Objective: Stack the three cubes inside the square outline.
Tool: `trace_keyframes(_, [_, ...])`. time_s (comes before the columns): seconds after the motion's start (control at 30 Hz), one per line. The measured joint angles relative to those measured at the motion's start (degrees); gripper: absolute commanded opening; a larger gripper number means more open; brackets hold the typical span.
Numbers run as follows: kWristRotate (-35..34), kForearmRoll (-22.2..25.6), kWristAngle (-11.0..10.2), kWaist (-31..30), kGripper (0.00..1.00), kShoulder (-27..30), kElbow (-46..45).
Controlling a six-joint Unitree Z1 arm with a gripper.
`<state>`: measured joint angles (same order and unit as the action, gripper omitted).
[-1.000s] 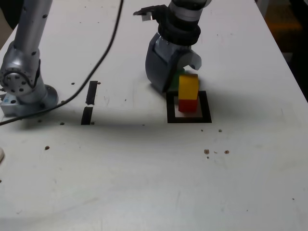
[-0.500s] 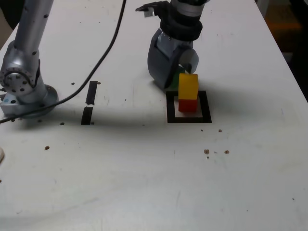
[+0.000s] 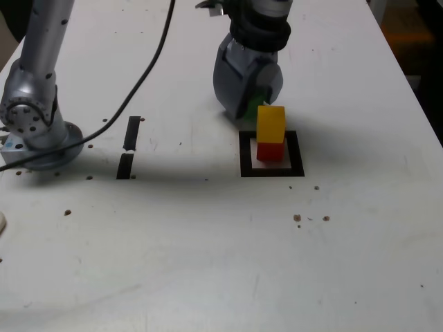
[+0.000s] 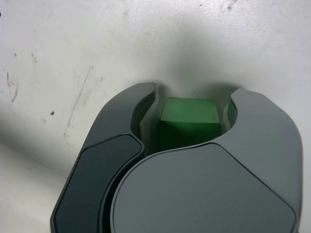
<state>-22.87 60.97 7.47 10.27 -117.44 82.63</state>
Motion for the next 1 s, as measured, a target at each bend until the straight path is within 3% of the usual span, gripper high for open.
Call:
trace_keyframes(0.1, [3.9,0.3,0.3,1.2,0.08,1.3,0.0])
trace_keyframes(0.2, [7.0,2.4,-0.8,2.1,0.08,4.3,0.8])
trace_keyframes(0.4, [11.5,11.5,-6.7,2.3,0.08,13.3,4.5])
trace_keyframes(0.57, [15.5,18.6,-5.9,-0.3,0.08,19.8,10.2])
trace_keyframes(0.7, [15.6,21.9,-5.0,-4.2,0.08,18.0,14.4])
trace_keyframes(0.77, [15.0,26.1,-3.9,-8.8,0.08,14.1,19.8])
trace_keyframes(0.87, [14.6,28.8,-3.4,-12.1,0.08,10.8,25.1])
trace_keyframes(1.0, [14.5,29.5,-2.9,-15.4,0.08,4.9,27.7])
